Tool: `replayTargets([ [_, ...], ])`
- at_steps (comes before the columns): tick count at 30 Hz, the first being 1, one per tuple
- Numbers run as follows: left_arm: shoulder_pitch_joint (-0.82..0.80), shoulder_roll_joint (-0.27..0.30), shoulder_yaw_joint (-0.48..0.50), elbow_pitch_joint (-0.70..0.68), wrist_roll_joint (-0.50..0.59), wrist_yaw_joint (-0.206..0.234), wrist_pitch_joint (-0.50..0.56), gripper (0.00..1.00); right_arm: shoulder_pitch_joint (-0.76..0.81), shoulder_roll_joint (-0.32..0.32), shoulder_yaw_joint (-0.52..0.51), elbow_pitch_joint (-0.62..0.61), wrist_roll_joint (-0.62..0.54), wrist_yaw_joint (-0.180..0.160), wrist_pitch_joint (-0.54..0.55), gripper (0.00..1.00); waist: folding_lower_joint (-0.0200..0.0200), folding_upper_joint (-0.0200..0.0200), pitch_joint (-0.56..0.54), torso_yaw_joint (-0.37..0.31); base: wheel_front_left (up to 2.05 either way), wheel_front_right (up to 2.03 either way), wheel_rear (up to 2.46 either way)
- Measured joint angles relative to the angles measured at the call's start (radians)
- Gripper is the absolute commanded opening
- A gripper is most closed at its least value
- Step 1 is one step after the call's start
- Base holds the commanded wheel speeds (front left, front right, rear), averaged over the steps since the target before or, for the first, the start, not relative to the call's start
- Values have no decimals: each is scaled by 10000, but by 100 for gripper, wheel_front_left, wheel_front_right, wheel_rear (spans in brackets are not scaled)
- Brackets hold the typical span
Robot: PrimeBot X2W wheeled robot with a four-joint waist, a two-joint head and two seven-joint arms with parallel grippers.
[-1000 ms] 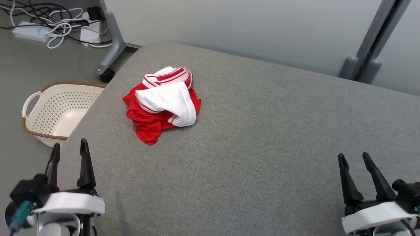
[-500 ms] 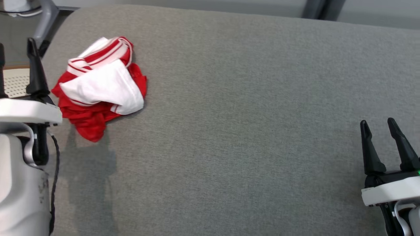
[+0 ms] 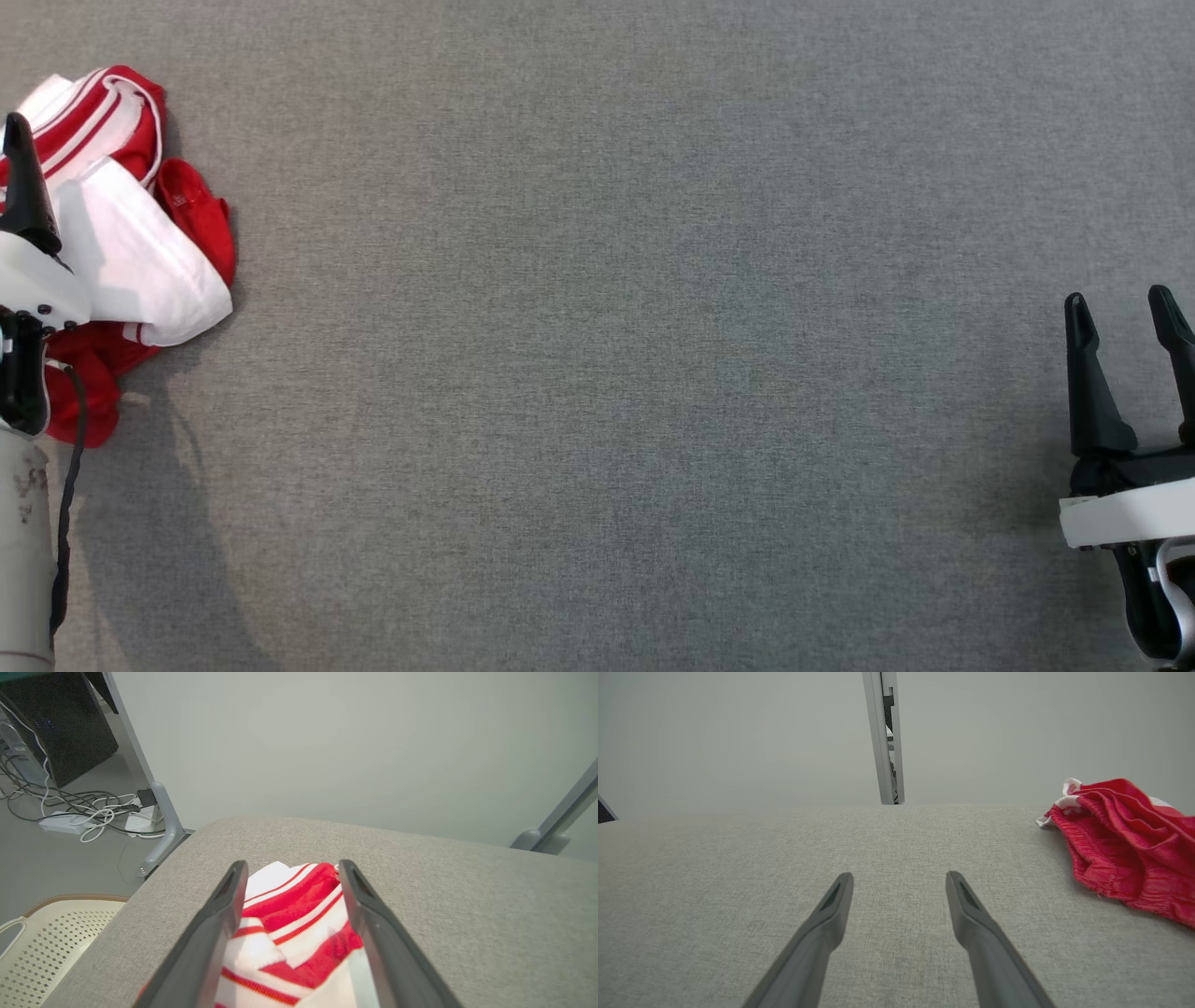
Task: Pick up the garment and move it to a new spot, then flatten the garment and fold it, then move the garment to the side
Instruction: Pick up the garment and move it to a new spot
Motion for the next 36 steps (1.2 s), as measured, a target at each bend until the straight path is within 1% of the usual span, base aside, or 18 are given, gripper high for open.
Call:
replayTargets([
  [3,-95,180,-142,543,81,-6,512,100,-18,-25,-42,-13,-13,0,0,100,0,0,104,-171,0,0,0],
  [8,-302,314,-282,1567,-88,-61,2088,100,-54,-50,-88,-56,-46,0,0,100,0,0,93,-270,0,0,0],
  [10,-388,330,-355,1751,-127,-119,2387,100,-55,-50,-86,-86,-69,0,4,100,0,0,71,-292,0,0,0],
  [16,-668,330,-589,2476,-322,-201,3977,100,-72,-59,-58,-150,-105,0,84,100,0,0,8,-328,0,0,0],
  [17,-747,328,-593,2550,-391,-205,4157,80,-81,-63,-58,-165,-119,0,92,100,0,0,10,-329,0,0,0],
  [18,-793,332,-614,2591,-435,-207,4217,45,-86,-63,-59,-176,-148,0,96,100,0,0,11,-332,0,0,0],
  [19,-800,336,-639,2602,-435,-194,4209,0,-97,-63,-54,-198,-155,0,105,100,0,0,11,-335,0,0,0],
  [21,-801,307,-625,2646,-443,-77,4082,0,-122,-63,-54,-221,-159,2,111,100,0,0,-8,-339,0,0,0],
  [23,-776,291,-633,2610,-420,73,3632,0,-122,-59,-58,-221,-167,0,148,100,0,0,-41,-337,0,0,0],
  [26,-738,290,-663,2376,-299,159,2681,0,-122,-31,-61,-199,-184,0,151,100,0,0,-163,-317,0,0,0],
  [33,-1081,339,-988,1335,-31,27,711,0,-114,259,59,96,-151,0,88,100,0,0,-721,-264,0,0,0],
  [36,-1323,282,-1229,587,92,-36,155,0,-112,433,150,324,-113,2,46,100,-1,0,-1029,-276,0,0,0],
])
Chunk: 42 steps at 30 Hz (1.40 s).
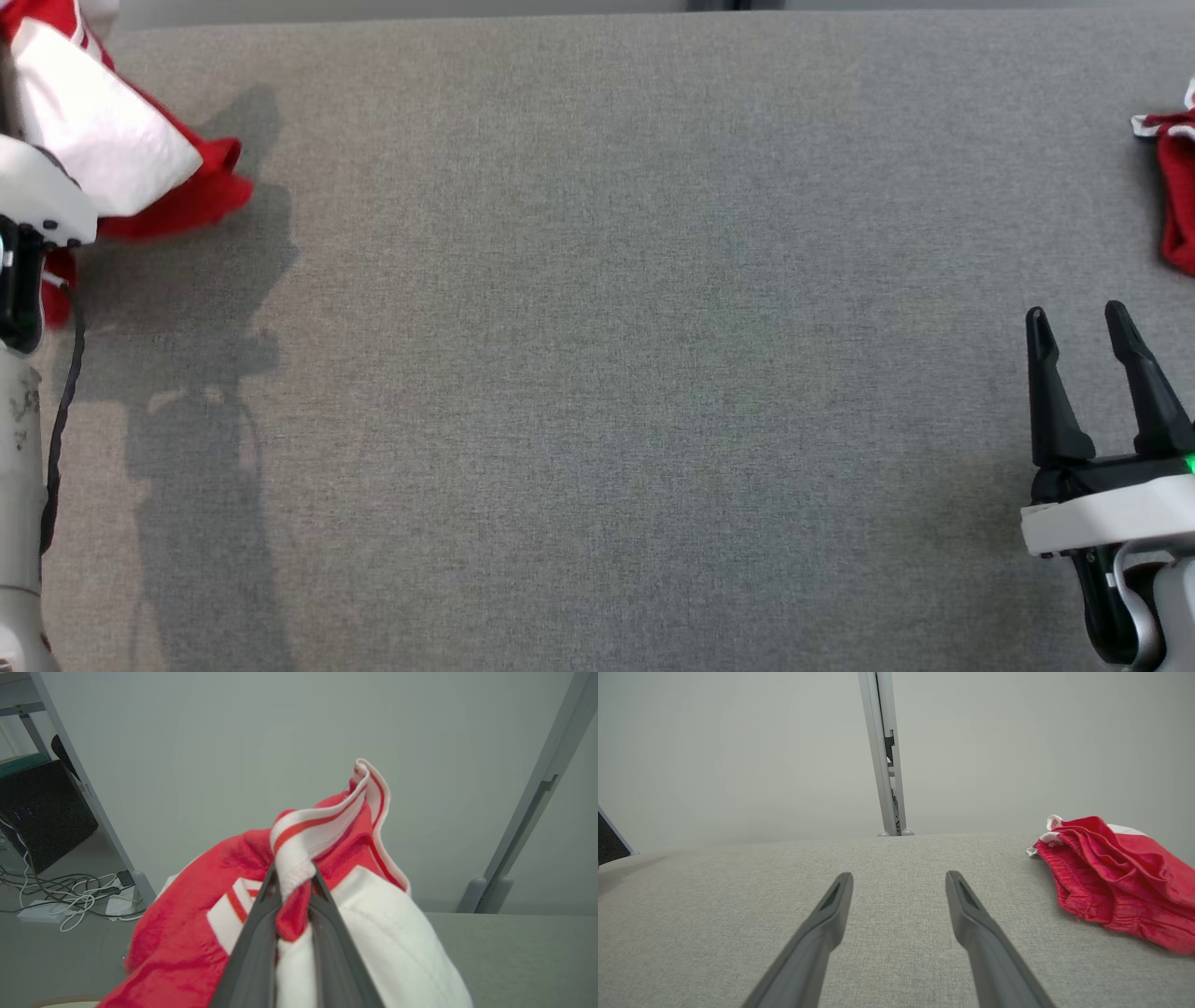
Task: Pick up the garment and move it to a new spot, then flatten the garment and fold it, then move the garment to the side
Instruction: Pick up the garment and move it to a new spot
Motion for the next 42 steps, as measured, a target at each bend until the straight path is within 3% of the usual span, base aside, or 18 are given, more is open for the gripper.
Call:
replayTargets([
  [8,-787,-347,-894,-2215,171,-198,23,0,-3,522,219,527,161,-2,-86,100,1,0,-663,-413,0,0,0],
  [17,-1313,-1806,-2272,-3894,73,-259,780,0,67,1091,182,606,265,-2,-100,100,0,0,-1027,-1775,0,0,0],
  [21,-1226,-2449,-2970,-3921,-125,-295,800,0,185,1156,105,646,316,-2,-100,100,0,0,-1138,-2311,0,0,0],
  [27,-192,-2832,-3933,-3511,-483,-299,516,0,372,1221,54,648,316,-2,-100,100,0,0,-1348,-2806,0,0,0],
  [42,3476,-2915,-5613,-2278,-1935,376,-535,0,453,1267,153,633,282,-2,-100,100,1,0,-1352,-2697,0,0,0],
])
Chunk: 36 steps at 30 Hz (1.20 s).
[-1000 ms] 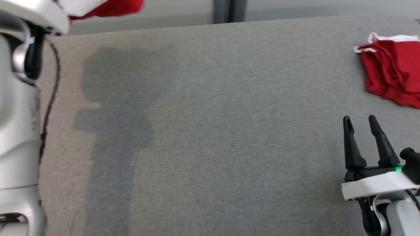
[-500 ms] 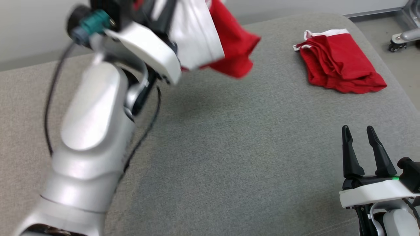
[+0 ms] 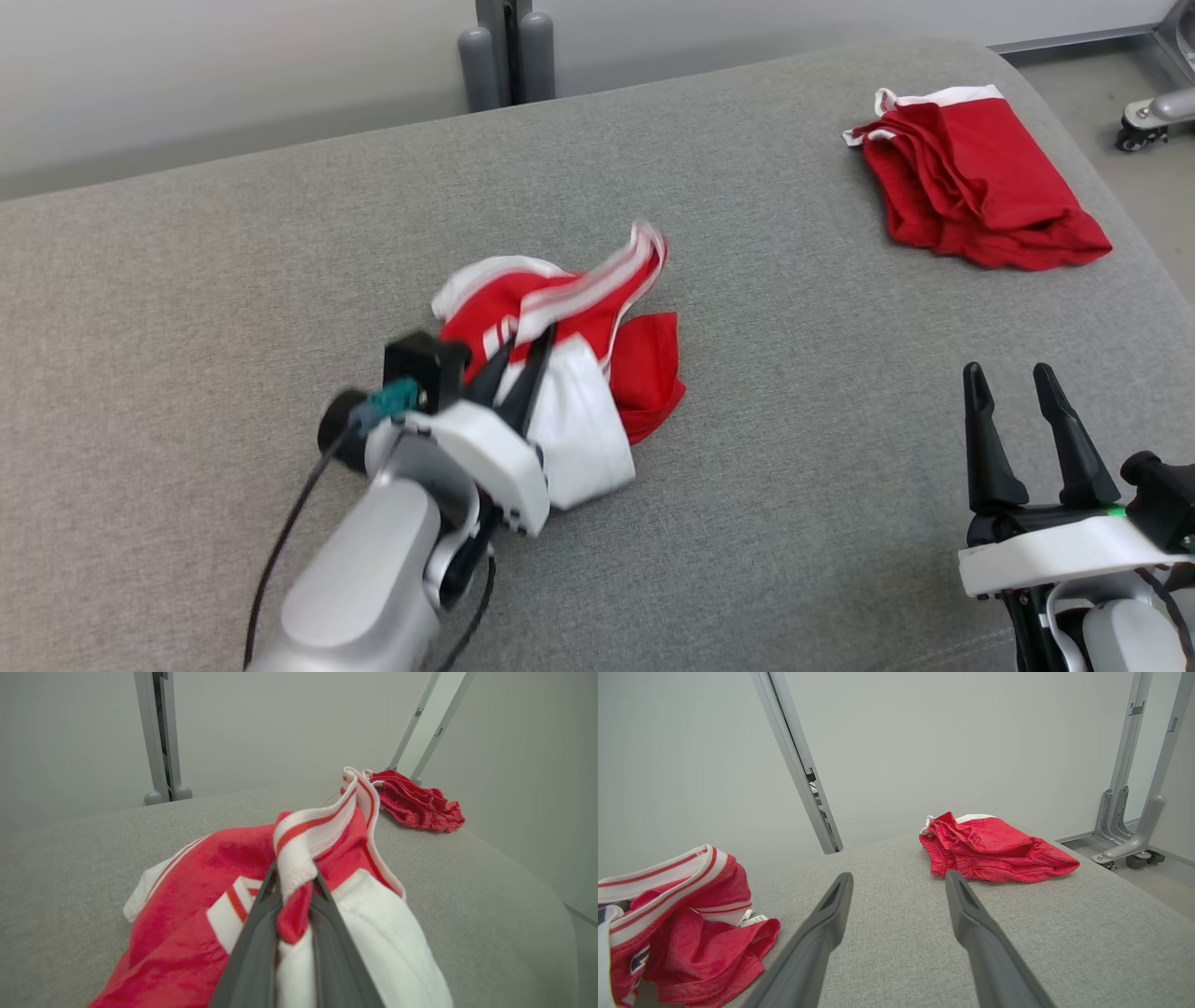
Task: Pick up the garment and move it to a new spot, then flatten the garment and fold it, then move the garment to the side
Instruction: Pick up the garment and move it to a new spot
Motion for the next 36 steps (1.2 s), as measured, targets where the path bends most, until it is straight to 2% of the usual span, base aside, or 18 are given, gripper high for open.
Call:
replayTargets([
  [3,414,10,-360,451,-169,46,-192,0,-47,-48,0,8,-2,0,0,100,0,0,15,89,0,0,0],
  [4,468,10,-493,539,-167,44,-276,16,-47,-79,4,8,-2,0,0,100,0,0,10,133,0,0,0],
  [5,497,-2,-583,585,-213,46,-431,96,-45,-100,10,10,-17,0,0,100,0,0,0,185,0,0,0],
  [6,488,2,-692,600,-196,46,-596,100,-43,-121,17,10,-36,0,0,100,0,0,-19,239,0,0,0],
  [10,342,0,-792,460,-217,92,-1114,100,-25,-209,-10,-4,-58,0,0,100,0,0,-150,507,0,0,0],
  [14,169,35,-376,36,-178,244,-1323,100,96,-295,-96,-77,-75,0,-2,100,0,0,-365,827,0,0,0],
  [19,461,464,723,-1097,63,479,-1367,100,275,-343,-119,-163,-151,0,-2,100,0,0,-677,1313,0,0,0],
  [26,1684,1241,2332,-2499,619,663,-1369,100,394,-391,-77,-313,-198,0,-2,100,0,0,-1018,1941,0,0,0],
  [32,2820,1570,3444,-3321,970,750,-1369,100,541,-456,-107,-343,-228,0,-2,100,0,0,-1202,2287,0,0,0],
  [36,3743,1561,3933,-3737,1120,742,-1384,100,645,-477,-77,-341,-226,0,0,100,0,0,-1294,2397,0,0,0],
])
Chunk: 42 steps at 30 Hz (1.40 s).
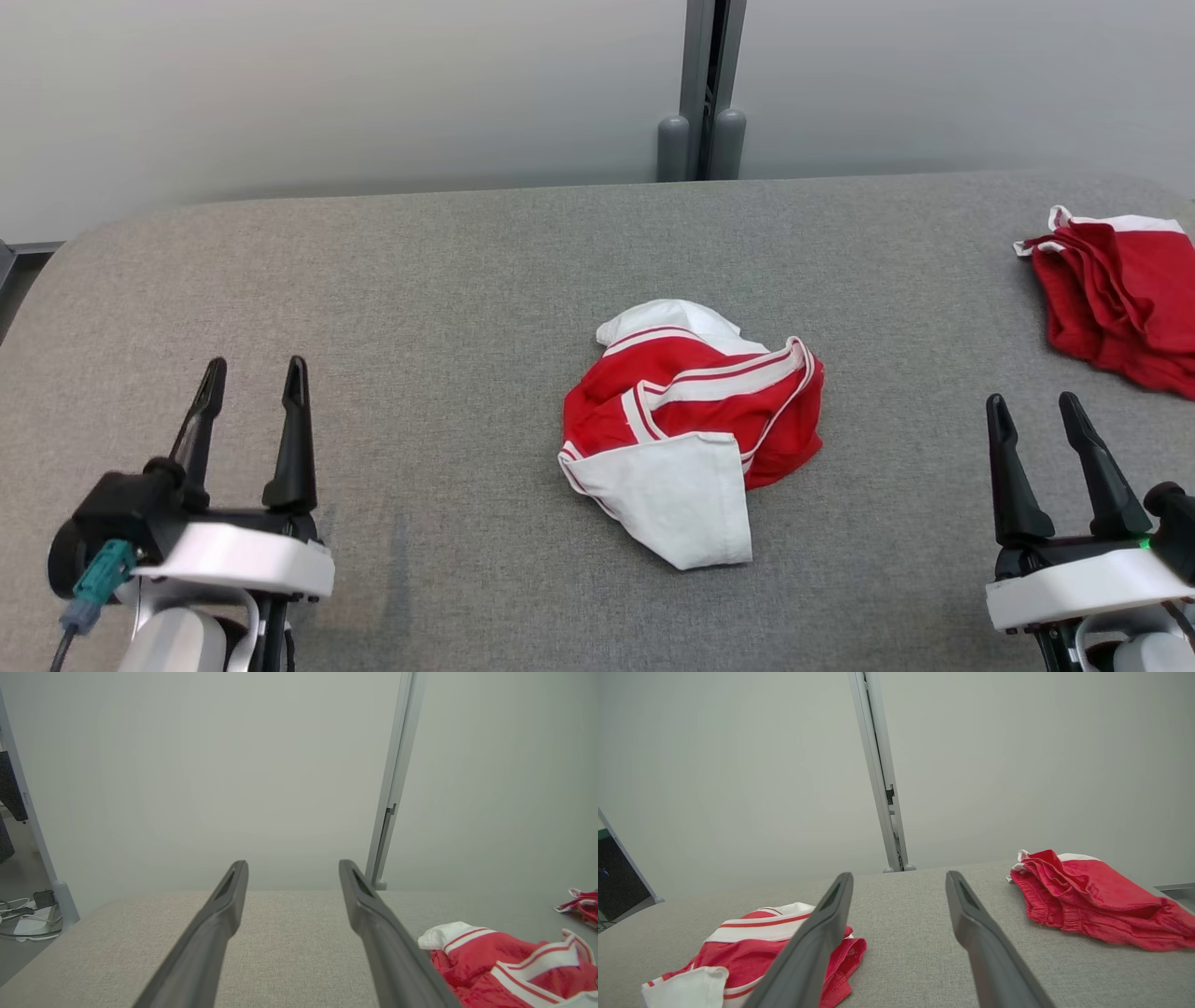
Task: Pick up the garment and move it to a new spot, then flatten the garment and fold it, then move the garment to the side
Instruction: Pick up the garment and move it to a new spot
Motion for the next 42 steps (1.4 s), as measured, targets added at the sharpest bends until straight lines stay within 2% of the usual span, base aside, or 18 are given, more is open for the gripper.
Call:
replayTargets([
  [6,1034,-343,370,-245,190,-100,0,100,160,-31,2,27,4,0,-2,100,0,0,-134,85,0,0,0],
  [15,1752,-951,913,-545,548,-176,0,100,467,15,25,134,67,0,-2,100,0,0,-306,133,0,0,0],
  [29,1873,-1229,1342,-412,930,-523,0,100,549,100,88,257,100,0,-2,100,0,0,-305,123,0,0,0],
  [42,1870,-1356,1528,-374,1160,-625,0,100,549,100,94,268,109,0,-2,100,0,0,-285,136,0,0,0],
])
